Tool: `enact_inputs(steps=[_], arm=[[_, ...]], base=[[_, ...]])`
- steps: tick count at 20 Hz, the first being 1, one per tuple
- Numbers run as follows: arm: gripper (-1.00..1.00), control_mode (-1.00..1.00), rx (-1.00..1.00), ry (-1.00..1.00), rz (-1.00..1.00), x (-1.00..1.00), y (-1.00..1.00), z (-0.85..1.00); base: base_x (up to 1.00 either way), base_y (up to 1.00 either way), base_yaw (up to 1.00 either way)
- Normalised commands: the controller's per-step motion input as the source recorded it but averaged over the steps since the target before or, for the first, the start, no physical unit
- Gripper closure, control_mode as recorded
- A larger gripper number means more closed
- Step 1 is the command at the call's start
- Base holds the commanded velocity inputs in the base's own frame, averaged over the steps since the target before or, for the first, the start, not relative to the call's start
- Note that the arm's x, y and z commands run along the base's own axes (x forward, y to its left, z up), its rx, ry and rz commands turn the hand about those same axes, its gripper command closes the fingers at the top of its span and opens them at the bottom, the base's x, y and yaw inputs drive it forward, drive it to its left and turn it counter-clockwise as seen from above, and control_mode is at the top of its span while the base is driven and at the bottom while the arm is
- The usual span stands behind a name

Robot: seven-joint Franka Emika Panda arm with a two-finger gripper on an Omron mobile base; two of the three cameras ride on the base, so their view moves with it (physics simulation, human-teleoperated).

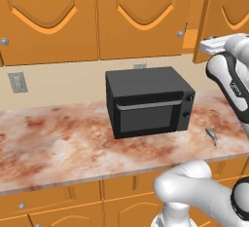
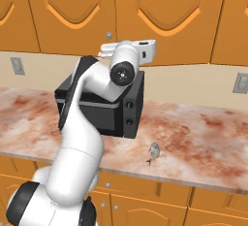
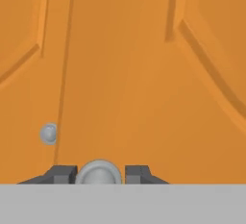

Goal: Retrieve the tupperware from the cabinet, then place the raw meat into the tupperware to avoid contamination.

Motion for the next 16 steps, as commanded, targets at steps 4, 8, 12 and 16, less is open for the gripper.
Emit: enact_inputs(steps=[4,8,12,16], arm=[[1.00,-1.00,-0.02,0.05,0.00,-0.31,-0.65,0.00],[1.00,-1.00,0.00,0.03,0.00,-0.33,-0.72,-0.02],[1.00,-1.00,0.00,0.02,0.01,-0.35,-0.71,-0.03],[1.00,-1.00,0.00,0.01,0.01,-0.40,-0.67,-0.04]], base=[[0.00,0.00,0.00],[0.00,0.00,0.00],[0.00,0.00,0.00],[0.00,0.00,0.00]])
